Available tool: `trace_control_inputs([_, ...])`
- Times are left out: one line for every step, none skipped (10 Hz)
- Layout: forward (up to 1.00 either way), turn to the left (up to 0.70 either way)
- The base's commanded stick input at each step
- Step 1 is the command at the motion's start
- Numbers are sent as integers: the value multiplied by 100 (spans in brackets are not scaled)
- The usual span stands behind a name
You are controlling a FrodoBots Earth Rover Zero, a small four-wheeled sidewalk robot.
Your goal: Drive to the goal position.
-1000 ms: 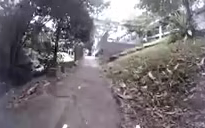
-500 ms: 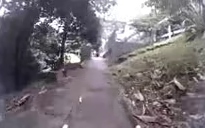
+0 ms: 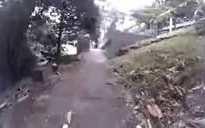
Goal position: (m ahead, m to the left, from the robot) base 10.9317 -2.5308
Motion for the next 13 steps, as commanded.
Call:
trace_control_inputs([100, 0])
trace_control_inputs([100, 0])
trace_control_inputs([100, 13])
trace_control_inputs([100, 29])
trace_control_inputs([100, 0])
trace_control_inputs([100, 0])
trace_control_inputs([100, 0])
trace_control_inputs([100, 0])
trace_control_inputs([100, 0])
trace_control_inputs([100, 0])
trace_control_inputs([100, 0])
trace_control_inputs([100, 0])
trace_control_inputs([100, 0])
